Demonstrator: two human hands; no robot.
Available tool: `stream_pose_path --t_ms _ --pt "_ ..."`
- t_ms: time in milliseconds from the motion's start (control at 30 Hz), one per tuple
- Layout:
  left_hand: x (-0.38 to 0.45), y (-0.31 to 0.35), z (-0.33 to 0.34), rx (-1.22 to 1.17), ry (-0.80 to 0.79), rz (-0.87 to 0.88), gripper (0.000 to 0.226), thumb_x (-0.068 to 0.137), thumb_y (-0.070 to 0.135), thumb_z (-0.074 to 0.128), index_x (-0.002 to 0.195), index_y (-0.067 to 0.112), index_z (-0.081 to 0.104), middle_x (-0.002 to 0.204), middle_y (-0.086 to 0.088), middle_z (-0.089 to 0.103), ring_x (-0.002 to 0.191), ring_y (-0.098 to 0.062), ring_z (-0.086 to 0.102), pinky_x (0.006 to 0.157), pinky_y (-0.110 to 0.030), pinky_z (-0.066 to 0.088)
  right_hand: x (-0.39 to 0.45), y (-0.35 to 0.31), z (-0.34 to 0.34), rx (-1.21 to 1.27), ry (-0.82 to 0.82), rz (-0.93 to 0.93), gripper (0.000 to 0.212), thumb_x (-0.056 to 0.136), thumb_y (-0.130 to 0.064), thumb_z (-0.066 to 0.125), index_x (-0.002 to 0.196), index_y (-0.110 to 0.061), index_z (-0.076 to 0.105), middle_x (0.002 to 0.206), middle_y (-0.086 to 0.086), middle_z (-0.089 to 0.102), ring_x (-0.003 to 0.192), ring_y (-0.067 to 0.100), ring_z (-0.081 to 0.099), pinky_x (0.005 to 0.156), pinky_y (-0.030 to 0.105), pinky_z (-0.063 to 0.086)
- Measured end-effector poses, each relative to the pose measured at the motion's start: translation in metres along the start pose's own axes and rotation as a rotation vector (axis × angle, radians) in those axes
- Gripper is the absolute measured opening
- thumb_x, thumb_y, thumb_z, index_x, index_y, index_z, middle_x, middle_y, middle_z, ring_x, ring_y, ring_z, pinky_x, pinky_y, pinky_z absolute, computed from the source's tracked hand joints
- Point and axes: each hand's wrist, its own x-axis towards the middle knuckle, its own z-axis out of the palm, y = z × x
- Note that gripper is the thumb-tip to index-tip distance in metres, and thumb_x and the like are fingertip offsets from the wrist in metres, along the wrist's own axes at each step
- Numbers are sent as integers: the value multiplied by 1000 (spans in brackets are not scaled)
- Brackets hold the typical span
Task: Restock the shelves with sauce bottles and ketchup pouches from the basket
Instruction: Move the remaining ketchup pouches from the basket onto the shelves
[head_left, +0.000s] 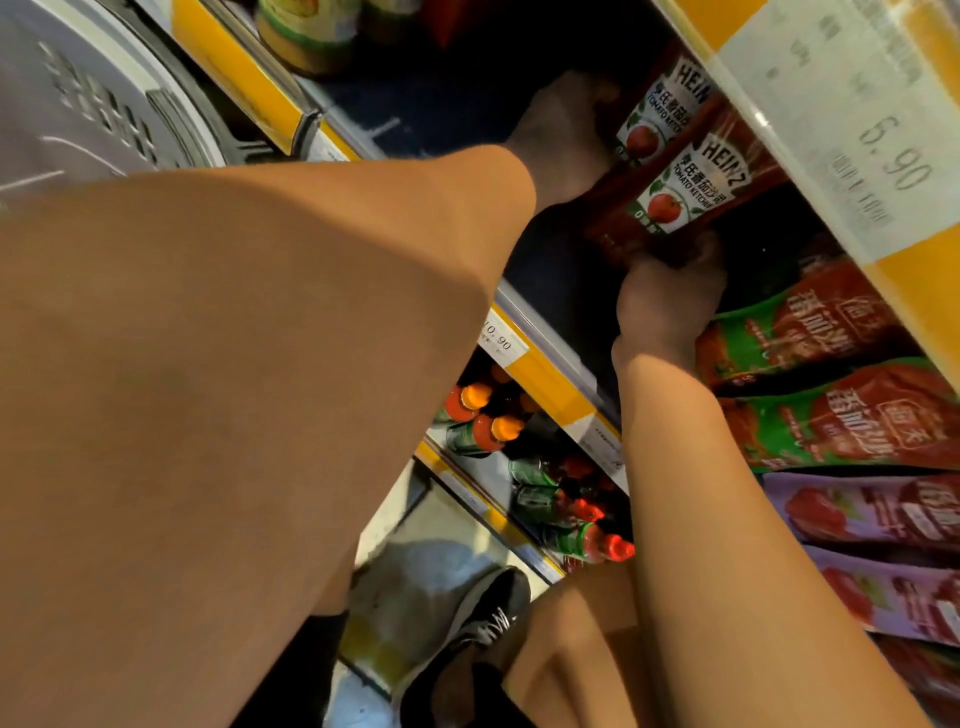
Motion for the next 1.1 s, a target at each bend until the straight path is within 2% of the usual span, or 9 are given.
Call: stream_pose_path --t_ms 133,200,267,433,567,667,833,967,1100 --pt "3 0 3 -32 -13 -32 49 92 23 76 138 22 59 131 6 65 122 -7 60 103 -29 53 3 6 -10 -100 33 13 38 85 -5 73 119 -20 68 115 -9 71 102 -4 66 79 6 49" --pt "2 1 5 -42 -17 -38 48 91 24 78 135 22 61 128 6 66 120 -6 61 102 -30 54 3 8 -15 -113 85 7 29 85 -1 69 99 -26 67 100 -12 71 84 -12 64 69 3 47" --pt "1 1 8 -59 -24 -34 45 90 27 79 132 23 63 125 8 67 117 -5 62 100 -29 55 2 8 -21 -105 102 13 34 83 5 64 89 -29 64 94 -9 71 80 -9 66 69 6 48" --pt "0 2 9 -89 -15 -44 43 91 26 78 132 23 63 126 7 68 118 -7 62 101 -30 54 3 4 -29 34 24 39 41 75 6 65 110 -15 66 100 0 75 91 6 71 73 14 53" --pt "1 3 9 -83 -29 -61 38 90 27 79 126 24 66 120 9 70 113 -4 64 100 -29 55 0 -4 -20 96 -143 25 66 74 -7 78 137 -18 59 125 -6 71 114 7 68 100 29 55" --pt "0 4 7 -93 -40 -67 44 87 29 82 128 25 65 120 10 70 113 -3 64 99 -28 56 -4 -7 -15 104 -183 34 78 76 -16 83 147 -22 52 134 -7 66 122 9 63 109 38 51" --pt "0 3 3 -67 -48 -58 53 88 25 80 137 23 60 129 7 66 120 -6 61 101 -30 54 -2 -5 -29 203 -94 90 68 80 -34 84 142 -28 57 131 -10 68 124 10 61 112 45 46" --pt "2 2 6 -94 -46 -62 50 90 23 78 137 22 60 131 6 66 121 -7 62 102 -32 54 -2 3 -28 225 -3 53 52 83 -25 80 132 -21 64 121 -10 71 114 7 65 109 43 50" --pt "2 0 8 -116 -41 -56 39 93 22 75 130 22 64 124 8 69 116 -4 64 101 -30 55 -1 2 -16 131 -142 -92 59 82 -21 82 138 -20 61 127 -9 71 120 4 65 106 34 52"
